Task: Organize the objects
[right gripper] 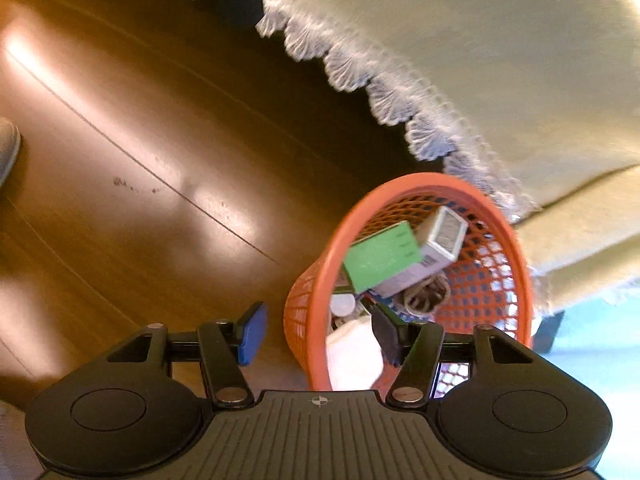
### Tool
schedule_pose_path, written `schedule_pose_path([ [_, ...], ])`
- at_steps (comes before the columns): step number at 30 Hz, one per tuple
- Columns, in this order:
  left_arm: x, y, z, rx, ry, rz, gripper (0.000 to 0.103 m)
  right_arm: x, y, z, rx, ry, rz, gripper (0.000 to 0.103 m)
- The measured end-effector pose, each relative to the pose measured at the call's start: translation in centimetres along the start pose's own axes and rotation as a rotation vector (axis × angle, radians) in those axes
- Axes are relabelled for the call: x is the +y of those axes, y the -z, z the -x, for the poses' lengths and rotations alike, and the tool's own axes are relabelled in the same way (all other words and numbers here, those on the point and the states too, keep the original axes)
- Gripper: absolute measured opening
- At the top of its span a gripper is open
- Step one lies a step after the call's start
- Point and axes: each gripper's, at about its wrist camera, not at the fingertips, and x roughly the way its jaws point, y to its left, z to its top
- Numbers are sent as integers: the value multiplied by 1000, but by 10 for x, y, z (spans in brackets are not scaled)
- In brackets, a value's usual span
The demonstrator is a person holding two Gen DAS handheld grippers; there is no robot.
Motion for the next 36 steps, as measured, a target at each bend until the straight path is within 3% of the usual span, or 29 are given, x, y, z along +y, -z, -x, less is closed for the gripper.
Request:
schedule_pose_path([
  [4, -9, -4, 37, 2, 8, -9, 100, -16, -6, 38, 19, -3, -86, 56],
  [12, -33, -23, 144, -28, 15, -16, 101, -79, -15, 160, 30, -26, -484, 56],
  [20, -69, -39, 256, -47, 6, -38, 101, -124, -20, 278, 39, -33, -747, 56],
  [26, -95, -46, 330, -42, 12, -32, 102, -154, -21, 359, 40, -47, -894, 56],
  [36, -123, -64, 429, -120, -10, 0, 102, -183, -29, 443, -29, -60, -1002, 56],
])
